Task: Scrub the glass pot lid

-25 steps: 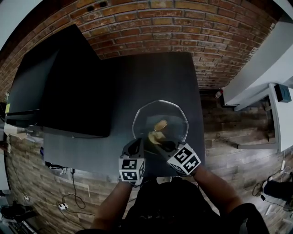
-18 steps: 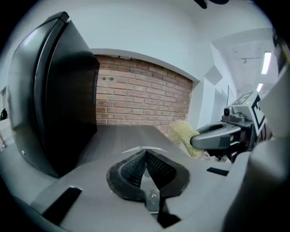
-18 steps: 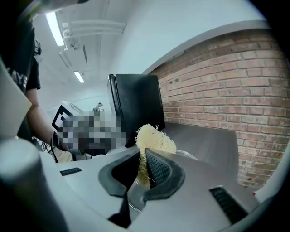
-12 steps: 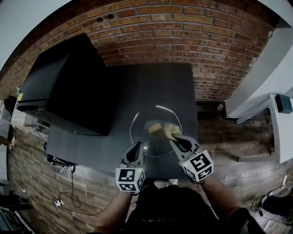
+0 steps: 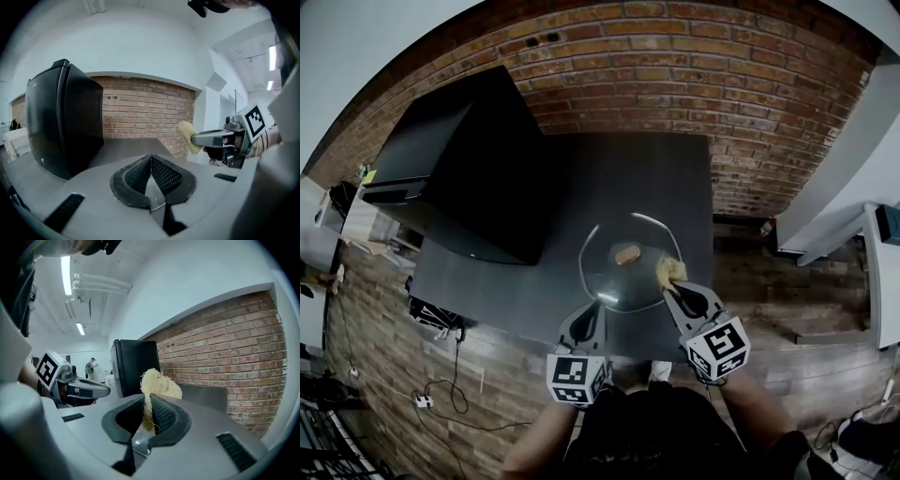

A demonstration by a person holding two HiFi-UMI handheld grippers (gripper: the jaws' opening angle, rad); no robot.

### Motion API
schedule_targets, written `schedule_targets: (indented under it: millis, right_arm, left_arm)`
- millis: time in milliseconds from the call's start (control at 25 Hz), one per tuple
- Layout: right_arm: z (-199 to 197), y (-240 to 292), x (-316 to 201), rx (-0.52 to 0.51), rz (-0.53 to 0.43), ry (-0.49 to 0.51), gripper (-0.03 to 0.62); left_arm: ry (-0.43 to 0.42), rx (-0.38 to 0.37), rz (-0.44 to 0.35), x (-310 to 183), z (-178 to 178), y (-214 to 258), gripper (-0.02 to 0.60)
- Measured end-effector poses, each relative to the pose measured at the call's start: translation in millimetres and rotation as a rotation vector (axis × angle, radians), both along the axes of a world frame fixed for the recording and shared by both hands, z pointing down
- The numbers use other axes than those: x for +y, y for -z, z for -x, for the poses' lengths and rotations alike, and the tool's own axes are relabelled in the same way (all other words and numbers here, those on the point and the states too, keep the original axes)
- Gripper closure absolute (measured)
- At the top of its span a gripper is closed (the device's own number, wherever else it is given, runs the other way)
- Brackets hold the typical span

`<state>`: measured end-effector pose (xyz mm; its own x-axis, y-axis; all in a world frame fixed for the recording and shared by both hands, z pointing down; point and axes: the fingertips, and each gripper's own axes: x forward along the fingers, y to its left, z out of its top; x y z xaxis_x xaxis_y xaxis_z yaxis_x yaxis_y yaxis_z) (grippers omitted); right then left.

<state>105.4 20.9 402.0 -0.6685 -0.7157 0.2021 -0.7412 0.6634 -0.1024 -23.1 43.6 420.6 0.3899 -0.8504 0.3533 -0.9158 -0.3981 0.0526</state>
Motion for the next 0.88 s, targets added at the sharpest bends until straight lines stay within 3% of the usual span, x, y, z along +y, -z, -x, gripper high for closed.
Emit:
schedule_targets:
  millis: [440,880]
  right_arm:
    - [25.1,1.5,39.1,0.000,0.016,-0.105,0.553]
    - [70.1,-1.0,99.3,0.021,0.047,-0.220,0.553]
  left_arm:
    - [-0.103,0.017,-0.015,33.3,24.7,9.6,0.549]
    - [-0.201,0.069,-0.016,74.2,73.0,7.9,0.549]
